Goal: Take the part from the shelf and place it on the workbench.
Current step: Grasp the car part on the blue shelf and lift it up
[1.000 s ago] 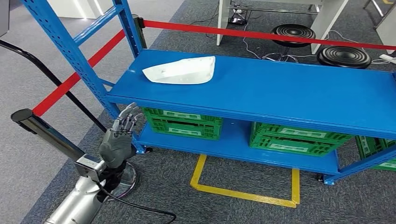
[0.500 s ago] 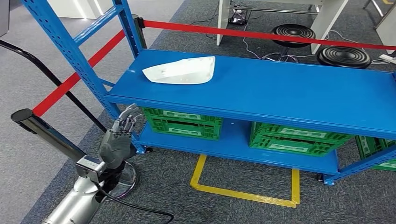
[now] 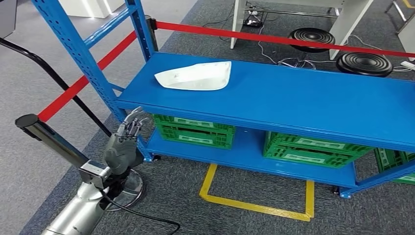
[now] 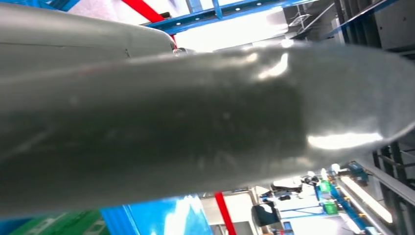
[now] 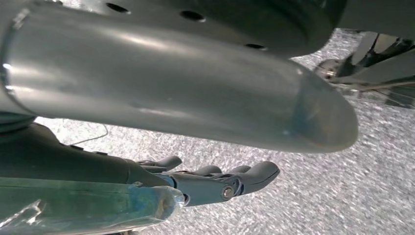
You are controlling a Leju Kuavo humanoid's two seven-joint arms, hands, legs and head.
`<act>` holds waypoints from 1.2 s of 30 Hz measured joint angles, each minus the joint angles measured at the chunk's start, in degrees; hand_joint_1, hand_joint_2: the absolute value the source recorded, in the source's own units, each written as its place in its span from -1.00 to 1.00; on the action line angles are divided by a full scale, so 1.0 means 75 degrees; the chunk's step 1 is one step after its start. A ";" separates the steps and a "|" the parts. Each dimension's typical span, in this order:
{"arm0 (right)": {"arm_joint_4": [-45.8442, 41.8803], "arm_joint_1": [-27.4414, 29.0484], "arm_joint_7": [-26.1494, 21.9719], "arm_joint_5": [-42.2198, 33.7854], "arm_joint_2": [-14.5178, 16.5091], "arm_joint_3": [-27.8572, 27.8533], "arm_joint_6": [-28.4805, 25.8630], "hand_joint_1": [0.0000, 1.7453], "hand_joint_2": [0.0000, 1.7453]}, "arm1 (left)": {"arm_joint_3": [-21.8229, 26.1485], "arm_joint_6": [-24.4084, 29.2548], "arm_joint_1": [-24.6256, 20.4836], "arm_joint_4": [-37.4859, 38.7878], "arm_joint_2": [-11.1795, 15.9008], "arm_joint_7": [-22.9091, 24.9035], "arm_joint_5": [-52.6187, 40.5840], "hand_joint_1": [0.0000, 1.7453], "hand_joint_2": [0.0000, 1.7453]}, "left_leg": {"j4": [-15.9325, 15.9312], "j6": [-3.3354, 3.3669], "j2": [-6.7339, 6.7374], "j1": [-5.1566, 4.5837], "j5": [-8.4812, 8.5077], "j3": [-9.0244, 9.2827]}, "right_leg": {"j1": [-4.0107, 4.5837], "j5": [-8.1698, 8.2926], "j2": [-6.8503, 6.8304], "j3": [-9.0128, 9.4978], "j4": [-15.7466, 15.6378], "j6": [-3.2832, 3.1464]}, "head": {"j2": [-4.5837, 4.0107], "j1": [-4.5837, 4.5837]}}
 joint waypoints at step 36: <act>0.0052 0.0043 -0.2104 0.0043 0.0002 -0.0251 -0.1235 -1.00 -1.00 | 0.0238 0.0363 0.0668 0.0001 0.0072 0.0001 -0.0143 -1.00 -1.00 | 0.0509 -0.0109 -0.0135 -0.0093 0.0486 -0.1046 | 0.0016 -0.0423 0.0140 0.1623 -0.1713 -0.0154 | 0.0000 -0.0133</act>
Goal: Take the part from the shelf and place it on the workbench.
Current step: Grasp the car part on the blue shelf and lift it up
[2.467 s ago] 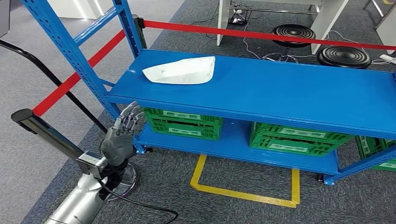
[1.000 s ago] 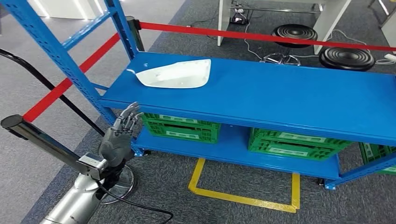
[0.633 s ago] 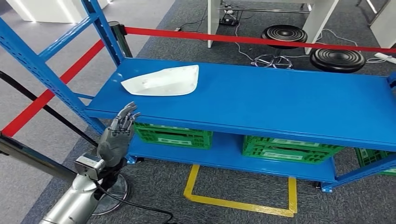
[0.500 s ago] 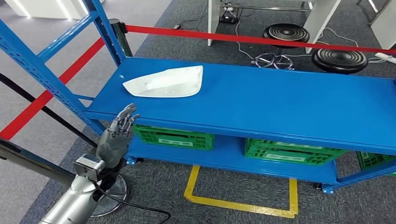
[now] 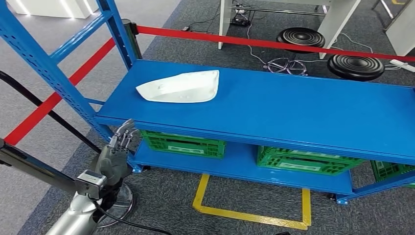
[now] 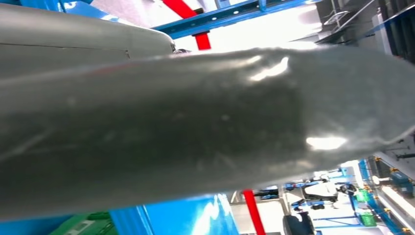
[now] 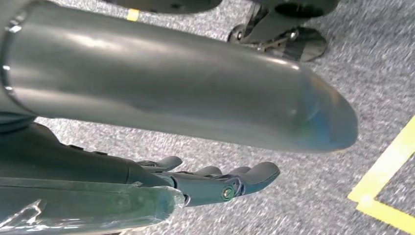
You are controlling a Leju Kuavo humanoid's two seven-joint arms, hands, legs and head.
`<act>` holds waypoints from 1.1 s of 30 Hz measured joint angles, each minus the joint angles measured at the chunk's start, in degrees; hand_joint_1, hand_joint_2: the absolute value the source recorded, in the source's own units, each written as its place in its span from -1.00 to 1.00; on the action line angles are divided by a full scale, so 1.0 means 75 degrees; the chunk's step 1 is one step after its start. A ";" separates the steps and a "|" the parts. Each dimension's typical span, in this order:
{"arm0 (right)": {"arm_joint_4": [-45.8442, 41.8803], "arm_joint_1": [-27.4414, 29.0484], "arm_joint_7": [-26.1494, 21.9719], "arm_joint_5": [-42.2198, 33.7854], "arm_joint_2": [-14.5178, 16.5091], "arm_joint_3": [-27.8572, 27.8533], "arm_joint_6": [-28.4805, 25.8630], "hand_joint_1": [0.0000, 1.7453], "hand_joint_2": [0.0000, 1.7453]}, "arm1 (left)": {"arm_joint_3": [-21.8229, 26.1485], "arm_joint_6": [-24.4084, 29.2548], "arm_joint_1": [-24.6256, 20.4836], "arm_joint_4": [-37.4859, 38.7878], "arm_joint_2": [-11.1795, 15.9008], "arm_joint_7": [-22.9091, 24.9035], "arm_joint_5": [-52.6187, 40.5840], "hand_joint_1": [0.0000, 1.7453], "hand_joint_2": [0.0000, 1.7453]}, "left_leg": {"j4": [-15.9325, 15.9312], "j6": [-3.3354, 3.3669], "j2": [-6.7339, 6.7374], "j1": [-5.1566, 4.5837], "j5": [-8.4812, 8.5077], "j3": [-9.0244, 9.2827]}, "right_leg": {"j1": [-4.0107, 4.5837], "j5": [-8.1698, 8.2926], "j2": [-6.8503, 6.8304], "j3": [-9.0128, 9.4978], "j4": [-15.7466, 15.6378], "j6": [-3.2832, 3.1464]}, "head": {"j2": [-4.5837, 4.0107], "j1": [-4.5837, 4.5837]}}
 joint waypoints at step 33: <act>0.0010 -0.0028 0.0261 0.0332 -0.0053 -0.0076 0.1358 -1.00 -1.00 | 0.0215 -0.0403 -0.0009 -0.0052 -0.0098 0.0001 0.0004 -1.00 -1.00 | -0.0104 -0.0067 -0.0007 0.0071 -0.0321 0.0568 | -0.0043 0.0564 -0.0075 -0.0657 0.0355 0.0112 | 0.0000 0.0018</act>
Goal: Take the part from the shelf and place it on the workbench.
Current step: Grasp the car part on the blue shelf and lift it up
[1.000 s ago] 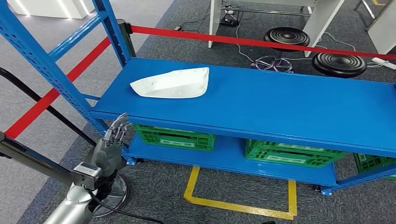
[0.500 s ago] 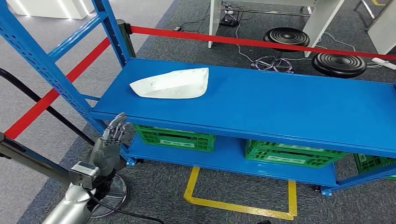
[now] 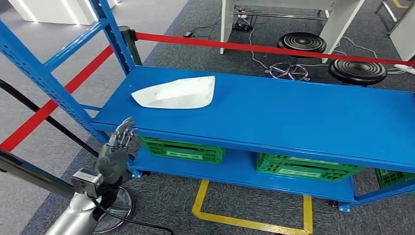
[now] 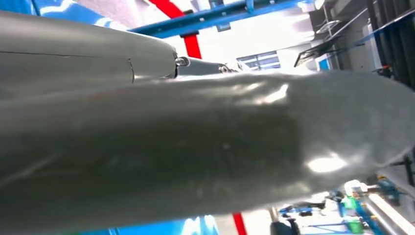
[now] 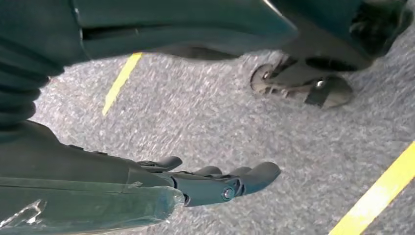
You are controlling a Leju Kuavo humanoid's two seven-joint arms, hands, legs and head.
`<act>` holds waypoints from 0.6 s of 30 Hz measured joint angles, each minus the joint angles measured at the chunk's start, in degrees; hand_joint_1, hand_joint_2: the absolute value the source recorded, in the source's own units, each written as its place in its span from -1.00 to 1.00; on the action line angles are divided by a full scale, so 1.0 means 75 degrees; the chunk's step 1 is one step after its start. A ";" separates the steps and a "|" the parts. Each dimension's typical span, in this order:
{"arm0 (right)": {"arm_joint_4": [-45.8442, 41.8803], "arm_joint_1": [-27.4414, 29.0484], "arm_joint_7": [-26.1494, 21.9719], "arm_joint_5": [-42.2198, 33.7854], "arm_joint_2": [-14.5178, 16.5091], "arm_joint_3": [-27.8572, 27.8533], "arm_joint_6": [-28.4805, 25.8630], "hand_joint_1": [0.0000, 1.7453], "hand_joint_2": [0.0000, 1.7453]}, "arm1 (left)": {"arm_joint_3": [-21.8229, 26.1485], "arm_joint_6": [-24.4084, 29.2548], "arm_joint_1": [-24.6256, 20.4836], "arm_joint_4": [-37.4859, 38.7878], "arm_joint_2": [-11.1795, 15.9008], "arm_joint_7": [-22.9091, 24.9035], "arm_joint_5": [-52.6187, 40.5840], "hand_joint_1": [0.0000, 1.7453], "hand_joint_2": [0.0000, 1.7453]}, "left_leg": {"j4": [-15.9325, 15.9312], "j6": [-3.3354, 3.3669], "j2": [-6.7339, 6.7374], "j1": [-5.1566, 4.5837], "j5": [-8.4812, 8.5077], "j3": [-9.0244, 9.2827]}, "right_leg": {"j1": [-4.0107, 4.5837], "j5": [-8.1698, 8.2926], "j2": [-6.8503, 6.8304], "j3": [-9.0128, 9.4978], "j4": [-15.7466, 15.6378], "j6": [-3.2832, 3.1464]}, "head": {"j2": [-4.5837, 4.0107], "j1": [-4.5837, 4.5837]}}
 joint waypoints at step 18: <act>0.0001 -0.0027 0.0561 0.0144 0.0000 -0.0001 -0.0082 -1.00 1.00 | 0.0015 0.0103 -0.0081 0.0012 -0.0012 0.0000 -0.0074 -1.00 -1.00 | 0.0076 0.0066 0.0019 -0.0051 0.0170 -0.0352 | 0.0045 -0.0208 0.0013 0.0127 -0.0031 -0.0112 | 0.0000 -0.0097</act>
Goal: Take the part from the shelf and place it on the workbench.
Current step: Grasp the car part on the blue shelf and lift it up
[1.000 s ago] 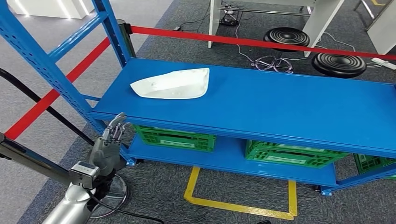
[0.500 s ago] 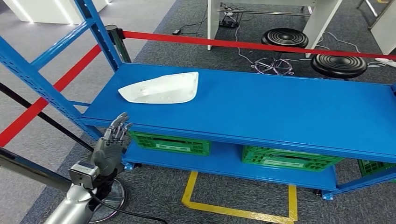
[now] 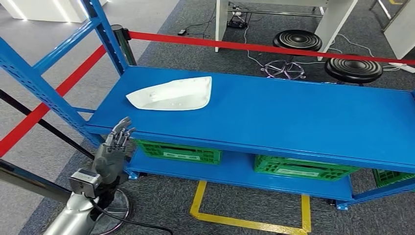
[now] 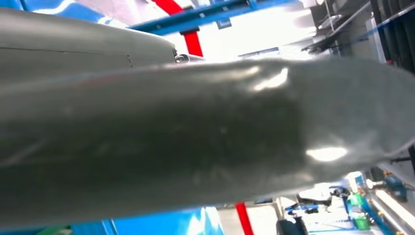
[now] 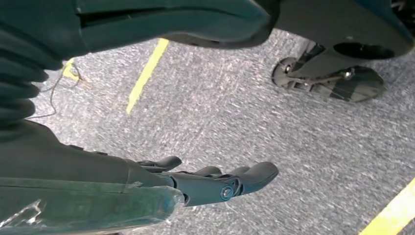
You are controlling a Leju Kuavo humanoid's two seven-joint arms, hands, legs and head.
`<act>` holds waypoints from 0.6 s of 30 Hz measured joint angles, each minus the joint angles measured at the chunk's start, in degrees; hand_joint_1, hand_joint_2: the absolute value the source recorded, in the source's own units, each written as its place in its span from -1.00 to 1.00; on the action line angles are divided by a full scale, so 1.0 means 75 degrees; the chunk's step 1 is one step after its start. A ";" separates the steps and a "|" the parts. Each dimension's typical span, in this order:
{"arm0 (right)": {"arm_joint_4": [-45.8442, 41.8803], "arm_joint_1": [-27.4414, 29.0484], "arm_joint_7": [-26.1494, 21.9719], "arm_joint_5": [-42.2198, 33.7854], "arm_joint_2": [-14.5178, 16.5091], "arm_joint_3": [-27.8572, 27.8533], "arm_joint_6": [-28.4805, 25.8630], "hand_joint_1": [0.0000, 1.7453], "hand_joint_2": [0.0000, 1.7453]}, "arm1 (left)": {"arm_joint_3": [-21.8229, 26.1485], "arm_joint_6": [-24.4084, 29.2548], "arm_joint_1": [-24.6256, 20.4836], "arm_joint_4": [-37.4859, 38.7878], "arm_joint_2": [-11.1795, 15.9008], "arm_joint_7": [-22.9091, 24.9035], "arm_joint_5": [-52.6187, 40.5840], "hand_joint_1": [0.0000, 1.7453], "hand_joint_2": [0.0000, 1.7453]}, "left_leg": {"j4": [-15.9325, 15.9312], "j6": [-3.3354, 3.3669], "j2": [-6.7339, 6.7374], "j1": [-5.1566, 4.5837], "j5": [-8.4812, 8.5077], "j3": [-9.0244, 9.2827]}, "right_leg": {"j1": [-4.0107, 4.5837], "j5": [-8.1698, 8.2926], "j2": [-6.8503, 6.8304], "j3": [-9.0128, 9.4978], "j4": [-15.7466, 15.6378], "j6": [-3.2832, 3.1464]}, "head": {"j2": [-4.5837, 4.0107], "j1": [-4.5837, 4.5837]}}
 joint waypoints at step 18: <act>0.0000 -0.0039 0.0046 0.0139 0.0001 0.0000 0.0082 -1.00 1.00 | 0.0035 0.0023 -0.0326 0.0124 0.0036 0.0000 -0.0116 -1.00 -1.00 | 0.0711 -0.0147 0.0006 -0.0044 -0.0584 -0.0110 | 0.0032 0.0267 -0.0044 -0.0165 -0.0021 -0.0265 | 0.0000 -0.0026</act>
